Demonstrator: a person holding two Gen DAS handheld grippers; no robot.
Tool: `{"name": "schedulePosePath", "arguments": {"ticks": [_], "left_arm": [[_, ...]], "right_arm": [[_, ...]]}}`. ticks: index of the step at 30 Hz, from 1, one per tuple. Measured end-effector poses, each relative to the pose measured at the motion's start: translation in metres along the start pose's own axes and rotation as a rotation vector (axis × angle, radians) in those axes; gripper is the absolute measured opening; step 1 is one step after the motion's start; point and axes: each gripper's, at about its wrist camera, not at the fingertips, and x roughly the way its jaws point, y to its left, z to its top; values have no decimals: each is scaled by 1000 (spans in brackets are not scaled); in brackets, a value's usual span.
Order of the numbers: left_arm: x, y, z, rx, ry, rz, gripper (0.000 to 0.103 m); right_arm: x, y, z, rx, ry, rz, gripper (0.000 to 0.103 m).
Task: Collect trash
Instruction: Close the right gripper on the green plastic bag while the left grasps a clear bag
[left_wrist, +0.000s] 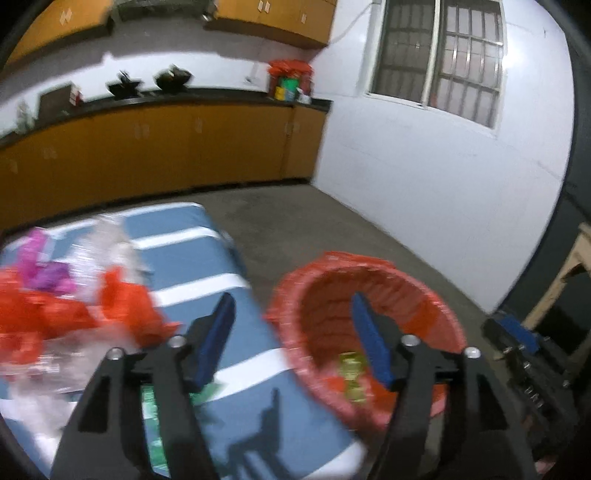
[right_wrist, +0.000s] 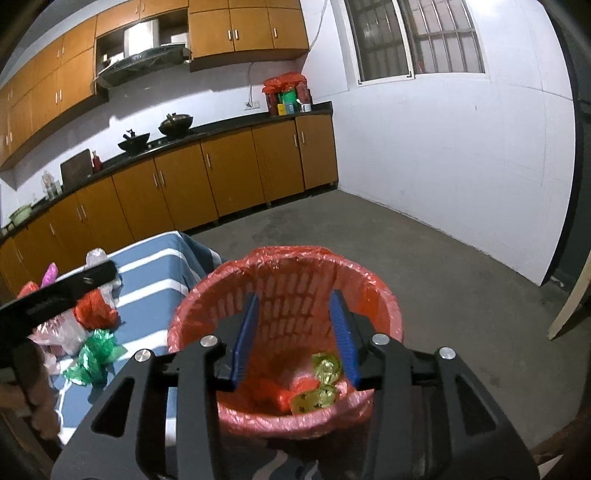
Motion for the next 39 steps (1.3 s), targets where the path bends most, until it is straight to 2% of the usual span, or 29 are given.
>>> {"name": "schedulePosePath", "arguments": {"ticks": [5, 9, 11, 14, 18, 23, 27, 39], "left_arm": [[-38, 30, -15, 25, -41, 162, 79], [-72, 67, -32, 8, -68, 300, 82], [-86, 84, -40, -10, -74, 351, 84], [-106, 115, -52, -47, -76, 436, 84], [-122, 148, -66, -106, -61, 502, 84], [-139, 179, -86, -174, -49, 534, 85], [-142, 189, -94, -196, -36, 527, 85], [-133, 186, -107, -218, 0, 477, 84]], "right_arm": [[-7, 23, -2, -34, 10, 42, 41], [-8, 53, -2, -65, 16, 101, 43], [-8, 72, -5, -77, 14, 140, 47], [-6, 103, -10, -107, 28, 198, 47], [0, 142, -20, -154, 54, 263, 47], [10, 189, -38, -236, 97, 318, 47], [27, 213, -54, -284, 152, 318, 47], [63, 228, -70, -250, 276, 308, 47]]}}
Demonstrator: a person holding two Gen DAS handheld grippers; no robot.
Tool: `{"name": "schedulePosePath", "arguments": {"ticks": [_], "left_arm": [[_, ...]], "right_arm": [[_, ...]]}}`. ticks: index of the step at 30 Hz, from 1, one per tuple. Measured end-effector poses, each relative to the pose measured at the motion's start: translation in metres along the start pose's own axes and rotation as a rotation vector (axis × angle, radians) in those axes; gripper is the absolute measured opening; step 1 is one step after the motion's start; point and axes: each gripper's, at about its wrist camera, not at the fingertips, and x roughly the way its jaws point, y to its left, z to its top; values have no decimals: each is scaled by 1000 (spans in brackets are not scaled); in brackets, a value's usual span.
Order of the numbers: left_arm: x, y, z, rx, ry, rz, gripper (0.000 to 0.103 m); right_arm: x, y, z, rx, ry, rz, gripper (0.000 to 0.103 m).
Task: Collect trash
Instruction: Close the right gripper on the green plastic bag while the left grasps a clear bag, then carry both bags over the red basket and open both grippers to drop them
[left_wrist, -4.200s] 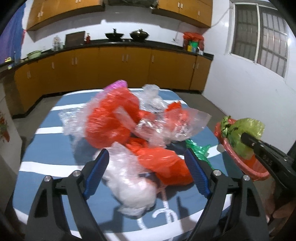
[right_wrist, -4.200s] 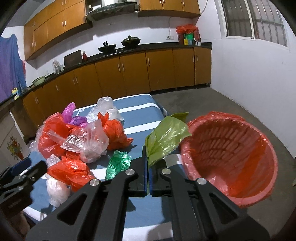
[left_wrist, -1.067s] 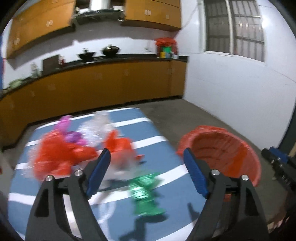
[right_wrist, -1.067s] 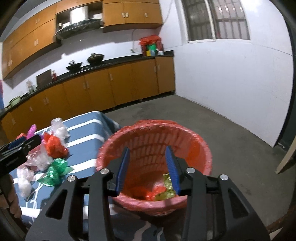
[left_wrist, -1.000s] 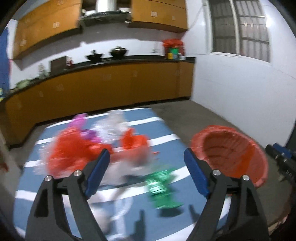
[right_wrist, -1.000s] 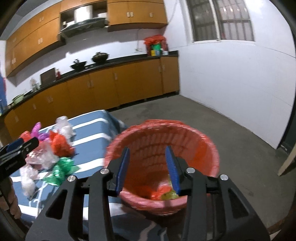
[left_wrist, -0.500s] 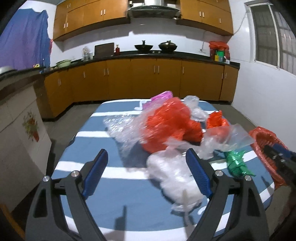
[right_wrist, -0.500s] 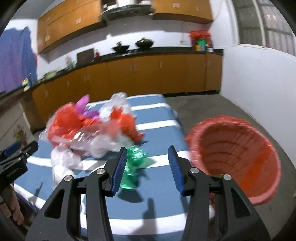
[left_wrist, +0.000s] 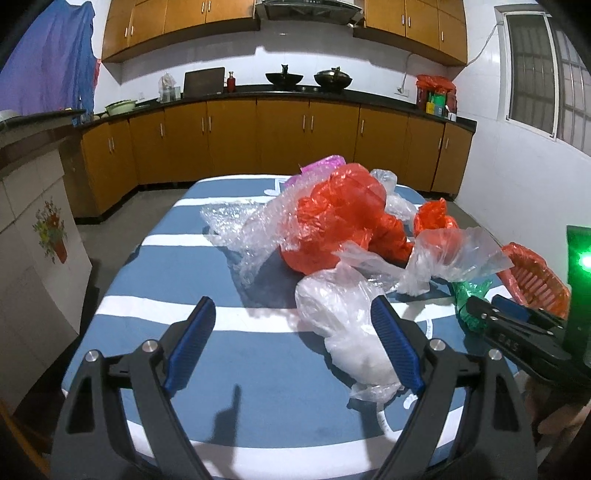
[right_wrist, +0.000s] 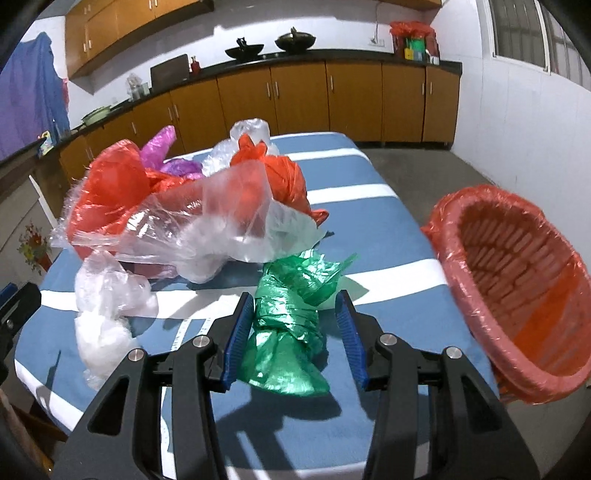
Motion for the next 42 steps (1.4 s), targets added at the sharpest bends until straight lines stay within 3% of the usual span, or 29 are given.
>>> {"name": "schedulePosePath", "arguments": {"ticks": [7, 17, 20, 24, 30, 35, 42], "left_arm": [[12, -14, -2, 6, 37, -39, 84], [41, -39, -8, 22, 132, -63, 84], [51, -39, -9, 5, 173, -78, 75], [61, -34, -11, -34, 221, -132, 52], [57, -35, -12, -18, 197, -169, 23], [53, -31, -5, -25, 174, -178, 17], [29, -25, 7, -28, 96, -174, 17]], "right_arm": [[3, 7, -5, -60, 7, -7, 33], [-22, -27, -10, 17, -9, -50, 32], [-26, -33, -12, 30, -13, -61, 32], [-31, -40, -13, 48, -18, -68, 32], [-38, -43, -13, 56, -33, -73, 32], [-46, -46, -12, 60, -53, -76, 32], [-59, -53, -8, 73, -89, -75, 32]]}}
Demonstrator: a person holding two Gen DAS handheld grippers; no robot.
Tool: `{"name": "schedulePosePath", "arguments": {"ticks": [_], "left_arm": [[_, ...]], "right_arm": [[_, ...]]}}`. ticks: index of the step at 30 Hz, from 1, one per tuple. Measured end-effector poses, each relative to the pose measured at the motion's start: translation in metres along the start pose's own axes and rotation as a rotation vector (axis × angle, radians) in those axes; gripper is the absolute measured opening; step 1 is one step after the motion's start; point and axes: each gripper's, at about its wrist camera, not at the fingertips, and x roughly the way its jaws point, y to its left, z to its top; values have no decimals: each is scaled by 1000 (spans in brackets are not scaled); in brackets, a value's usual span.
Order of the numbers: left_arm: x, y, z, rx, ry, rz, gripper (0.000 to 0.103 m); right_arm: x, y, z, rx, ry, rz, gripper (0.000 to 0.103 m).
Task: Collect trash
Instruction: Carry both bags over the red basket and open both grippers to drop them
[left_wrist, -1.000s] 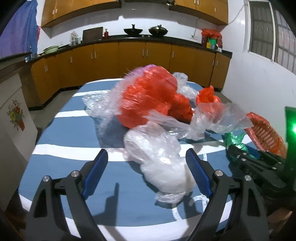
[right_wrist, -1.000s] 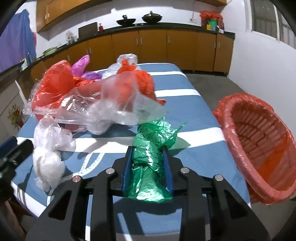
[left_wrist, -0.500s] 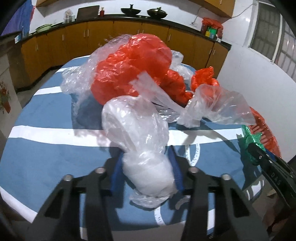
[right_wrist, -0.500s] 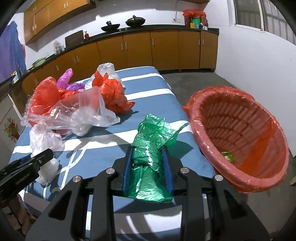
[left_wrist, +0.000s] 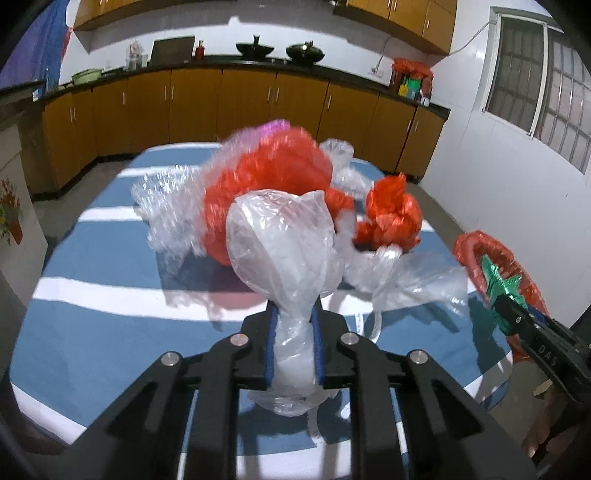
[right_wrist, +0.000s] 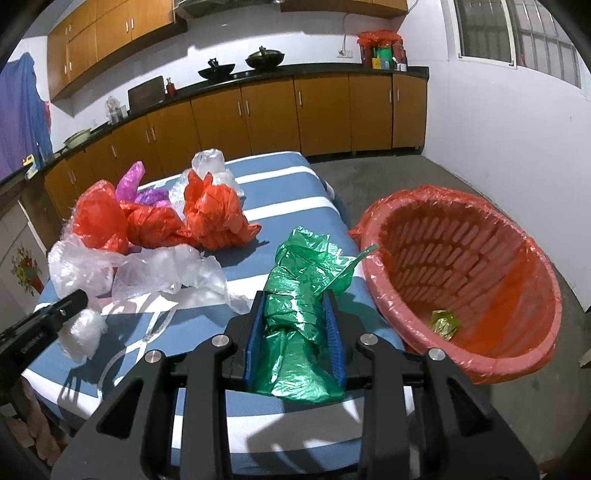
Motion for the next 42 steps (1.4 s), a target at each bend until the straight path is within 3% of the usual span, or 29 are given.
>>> {"name": "schedulePosePath", "arguments": {"ticks": [10, 23, 42], "left_arm": [[-32, -3, 23, -14, -100, -11, 17], [-49, -10, 45, -29, -169, -23, 17], [-34, -98, 57, 109, -145, -218, 17]], "right_arm": [[-15, -8, 8, 22, -46, -6, 32], [-30, -24, 16, 52, -97, -27, 32], [-60, -72, 35, 119, -202, -111, 32]]}}
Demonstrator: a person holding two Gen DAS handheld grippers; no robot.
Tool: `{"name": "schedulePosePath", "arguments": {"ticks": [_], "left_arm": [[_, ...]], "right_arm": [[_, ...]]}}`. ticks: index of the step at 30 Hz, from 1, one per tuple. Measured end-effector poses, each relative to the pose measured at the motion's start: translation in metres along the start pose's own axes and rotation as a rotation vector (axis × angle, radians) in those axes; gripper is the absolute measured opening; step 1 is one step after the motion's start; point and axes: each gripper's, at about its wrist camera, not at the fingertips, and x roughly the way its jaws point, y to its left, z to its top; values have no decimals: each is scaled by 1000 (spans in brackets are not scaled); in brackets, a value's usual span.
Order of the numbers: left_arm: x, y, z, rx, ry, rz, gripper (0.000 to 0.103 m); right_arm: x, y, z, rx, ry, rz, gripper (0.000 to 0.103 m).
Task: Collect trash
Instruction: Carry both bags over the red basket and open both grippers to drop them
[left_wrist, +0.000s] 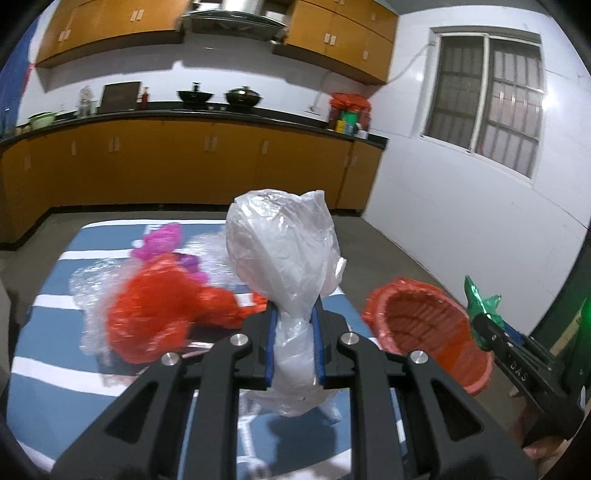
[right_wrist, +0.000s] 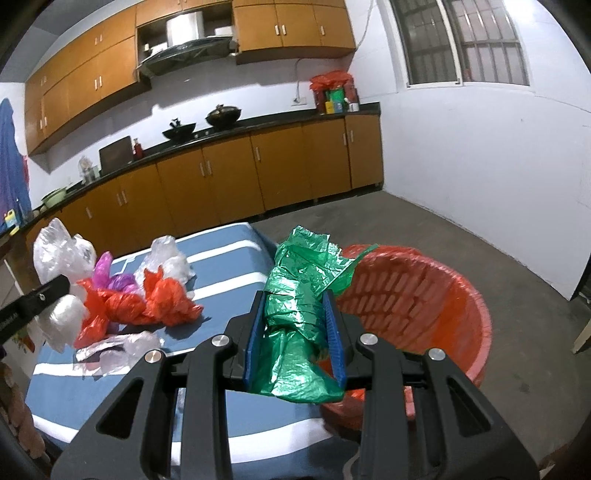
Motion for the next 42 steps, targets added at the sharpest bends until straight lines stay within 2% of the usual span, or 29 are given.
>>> {"name": "schedulePosePath", "arguments": {"ticks": [13, 21, 29, 37, 41, 42], "left_arm": [[62, -78, -2, 88, 71, -180, 17], [97, -109, -1, 100, 121, -275, 18], [123, -135, -5, 135, 162, -314, 18], [140, -145, -6, 135, 188, -341, 19], [148, -151, -4, 137, 193, -343, 22], [150, -151, -4, 139, 194, -341, 26]], "right_arm": [[4, -53, 14, 78, -36, -88, 32], [10, -74, 20, 112, -49, -119, 32], [16, -85, 21, 140, -57, -121, 32], [19, -91, 26, 156, -75, -121, 32], [22, -94, 28, 169, -89, -120, 32], [23, -97, 28, 174, -91, -119, 33]]}}
